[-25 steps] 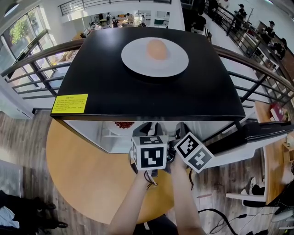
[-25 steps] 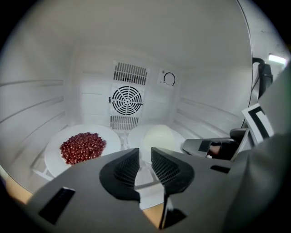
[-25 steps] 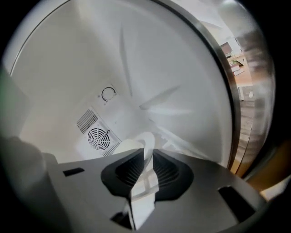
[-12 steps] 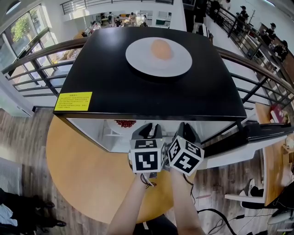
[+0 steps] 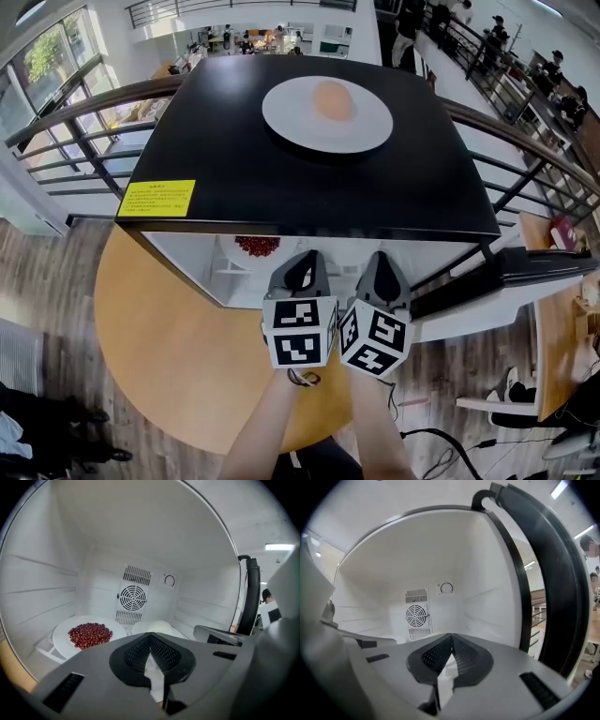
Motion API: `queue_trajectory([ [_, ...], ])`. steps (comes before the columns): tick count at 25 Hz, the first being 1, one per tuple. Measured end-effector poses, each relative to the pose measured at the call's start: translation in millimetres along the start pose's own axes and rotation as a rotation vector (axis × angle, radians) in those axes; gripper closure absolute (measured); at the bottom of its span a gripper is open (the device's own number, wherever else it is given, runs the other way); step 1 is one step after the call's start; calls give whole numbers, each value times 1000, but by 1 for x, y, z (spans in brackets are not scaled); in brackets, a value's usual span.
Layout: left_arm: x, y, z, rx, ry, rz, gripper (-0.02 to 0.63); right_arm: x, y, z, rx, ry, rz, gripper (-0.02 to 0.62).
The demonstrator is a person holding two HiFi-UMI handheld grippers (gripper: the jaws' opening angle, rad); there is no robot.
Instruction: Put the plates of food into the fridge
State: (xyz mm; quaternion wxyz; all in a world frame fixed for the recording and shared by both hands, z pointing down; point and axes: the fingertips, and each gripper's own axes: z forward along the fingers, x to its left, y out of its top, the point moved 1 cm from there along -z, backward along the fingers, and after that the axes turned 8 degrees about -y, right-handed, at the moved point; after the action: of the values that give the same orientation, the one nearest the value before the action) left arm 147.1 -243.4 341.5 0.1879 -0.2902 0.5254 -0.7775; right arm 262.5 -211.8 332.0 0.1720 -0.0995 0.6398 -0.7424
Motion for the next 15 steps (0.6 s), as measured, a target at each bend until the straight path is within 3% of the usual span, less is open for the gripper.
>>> queue_trajectory([
  [15,-26,36,-73,-215,-16,139,598,8,47,-73,-130,130,45,583],
])
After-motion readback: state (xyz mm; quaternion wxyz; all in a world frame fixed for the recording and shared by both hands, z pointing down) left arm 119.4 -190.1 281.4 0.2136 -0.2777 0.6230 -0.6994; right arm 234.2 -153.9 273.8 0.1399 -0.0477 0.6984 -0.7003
